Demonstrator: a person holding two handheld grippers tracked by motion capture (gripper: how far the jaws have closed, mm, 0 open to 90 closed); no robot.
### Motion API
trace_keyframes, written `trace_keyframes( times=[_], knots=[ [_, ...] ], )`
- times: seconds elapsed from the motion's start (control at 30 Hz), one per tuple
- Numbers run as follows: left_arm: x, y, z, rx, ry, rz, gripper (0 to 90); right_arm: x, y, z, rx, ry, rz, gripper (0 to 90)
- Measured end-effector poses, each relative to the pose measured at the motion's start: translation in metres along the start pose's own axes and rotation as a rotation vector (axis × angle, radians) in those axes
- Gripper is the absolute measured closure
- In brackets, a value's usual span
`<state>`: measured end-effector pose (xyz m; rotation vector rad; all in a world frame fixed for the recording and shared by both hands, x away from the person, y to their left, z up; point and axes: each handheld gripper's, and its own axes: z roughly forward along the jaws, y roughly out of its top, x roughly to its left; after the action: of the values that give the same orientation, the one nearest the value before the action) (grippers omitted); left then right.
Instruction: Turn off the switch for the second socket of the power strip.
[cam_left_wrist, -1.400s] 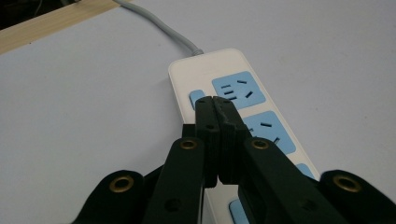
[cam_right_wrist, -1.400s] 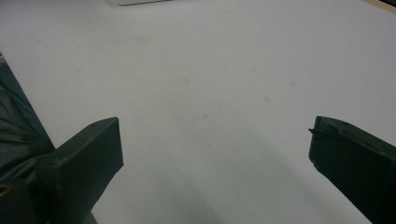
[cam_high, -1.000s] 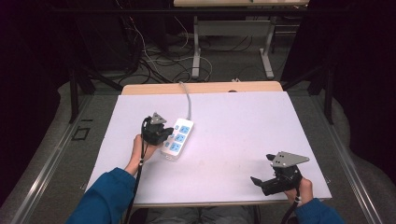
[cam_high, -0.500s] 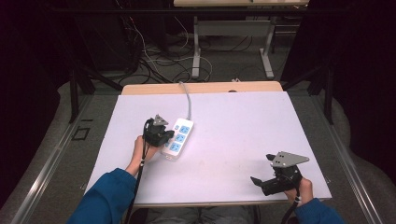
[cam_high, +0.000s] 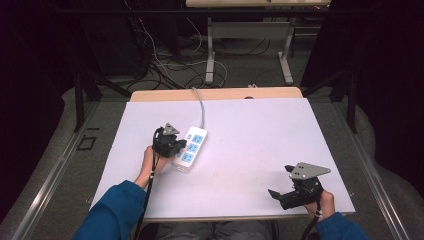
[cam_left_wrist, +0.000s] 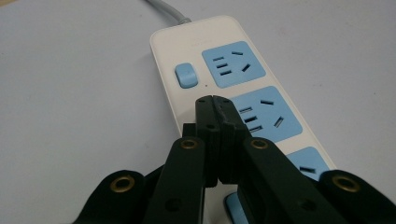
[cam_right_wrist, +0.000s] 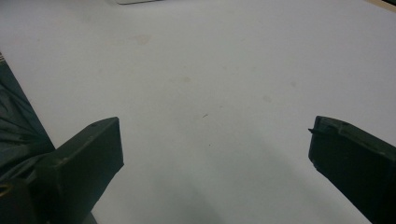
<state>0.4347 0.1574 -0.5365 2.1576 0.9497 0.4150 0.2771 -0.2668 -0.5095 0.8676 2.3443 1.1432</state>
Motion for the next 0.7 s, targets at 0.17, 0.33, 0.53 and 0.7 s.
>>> trace_keyframes(
  times=[0.17, 0.33, 0.53, 0.7],
  knots=[
    [-0.0006, -0.0005, -0.0004, 0.004, -0.004, 0.002, 90.0, 0.0005, -0.0001, 0.0000, 0.004, 0.004, 0.005, 2.1],
    [-0.0011, -0.0014, -0.0002, -0.005, 0.001, 0.005, 90.0, 0.0002, -0.0001, 0.0002, 0.002, 0.004, 0.004, 2.1],
    [-0.0009, -0.0019, -0.0001, -0.010, 0.001, 0.009, 90.0, -0.0001, 0.0000, 0.0002, 0.002, 0.004, -0.001, 2.1],
    [-0.0002, -0.0025, -0.0001, -0.013, -0.004, 0.002, 90.0, 0.0005, -0.0001, 0.0001, 0.004, 0.002, 0.005, 2.3]
  ],
)
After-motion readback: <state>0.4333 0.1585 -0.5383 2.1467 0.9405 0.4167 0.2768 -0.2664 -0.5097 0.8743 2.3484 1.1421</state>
